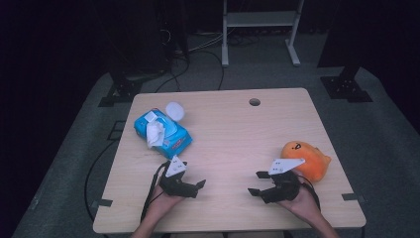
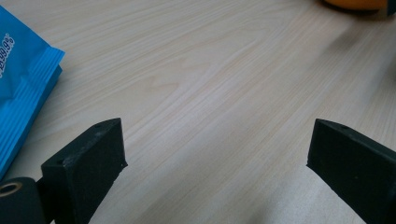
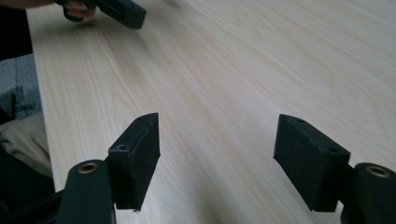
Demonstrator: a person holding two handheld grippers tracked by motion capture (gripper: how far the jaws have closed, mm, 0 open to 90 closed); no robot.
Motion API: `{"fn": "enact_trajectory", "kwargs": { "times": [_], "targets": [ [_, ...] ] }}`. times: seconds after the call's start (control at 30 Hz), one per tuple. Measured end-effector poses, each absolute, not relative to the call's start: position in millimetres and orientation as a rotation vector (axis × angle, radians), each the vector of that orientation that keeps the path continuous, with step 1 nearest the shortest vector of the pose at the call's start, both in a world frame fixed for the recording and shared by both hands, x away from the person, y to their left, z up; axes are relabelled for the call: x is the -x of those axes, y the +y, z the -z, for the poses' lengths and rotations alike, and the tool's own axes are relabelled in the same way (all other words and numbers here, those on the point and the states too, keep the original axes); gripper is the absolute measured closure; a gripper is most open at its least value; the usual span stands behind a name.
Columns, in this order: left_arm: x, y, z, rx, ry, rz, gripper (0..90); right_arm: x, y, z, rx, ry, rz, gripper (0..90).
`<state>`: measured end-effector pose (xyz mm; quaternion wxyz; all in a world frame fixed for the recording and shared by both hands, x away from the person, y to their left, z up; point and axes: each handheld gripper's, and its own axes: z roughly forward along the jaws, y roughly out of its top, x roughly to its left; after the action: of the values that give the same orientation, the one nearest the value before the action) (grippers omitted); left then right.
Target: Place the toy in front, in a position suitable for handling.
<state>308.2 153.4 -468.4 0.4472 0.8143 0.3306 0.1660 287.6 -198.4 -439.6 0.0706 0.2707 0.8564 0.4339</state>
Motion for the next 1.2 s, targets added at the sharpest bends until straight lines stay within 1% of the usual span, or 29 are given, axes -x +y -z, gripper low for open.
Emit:
{"fn": "enact_trajectory", "kwargs": {
  "times": [0.17, 0.23, 0.43, 0.53, 0.73, 1.03, 1.2],
  "targets": [
    [-308.0, 154.2, 468.1, -2.012, 0.818, -0.414, 3.3, -284.9, -197.5, 431.5, -0.786, 2.565, -1.304, 30.2],
    [-307.4, 153.6, 468.1, -2.002, 0.821, -0.396, 3.3, -284.6, -199.5, 427.9, -0.783, 2.554, -1.310, 31.2],
    [-307.1, 153.0, 468.2, -2.006, 0.816, -0.399, 3.3, -286.0, -215.6, 411.4, -0.803, 2.488, -1.337, 31.6],
    [-308.1, 152.4, 469.5, -1.998, 0.826, -0.373, 3.3, -287.1, -230.7, 404.4, -0.833, 2.442, -1.337, 32.5],
    [-307.6, 152.3, 468.7, -2.005, 0.818, -0.387, 3.3, -288.6, -252.4, 396.2, -0.879, 2.379, -1.352, 33.1],
    [-307.4, 154.8, 466.9, -1.999, 0.821, -0.406, 3.3, -290.2, -278.6, 394.6, -0.943, 2.309, -1.316, 33.9],
    [-307.8, 152.9, 467.6, -2.009, 0.816, -0.402, 3.3, -291.4, -299.8, 390.9, -0.997, 2.234, -1.306, 34.3]
  ]
}}
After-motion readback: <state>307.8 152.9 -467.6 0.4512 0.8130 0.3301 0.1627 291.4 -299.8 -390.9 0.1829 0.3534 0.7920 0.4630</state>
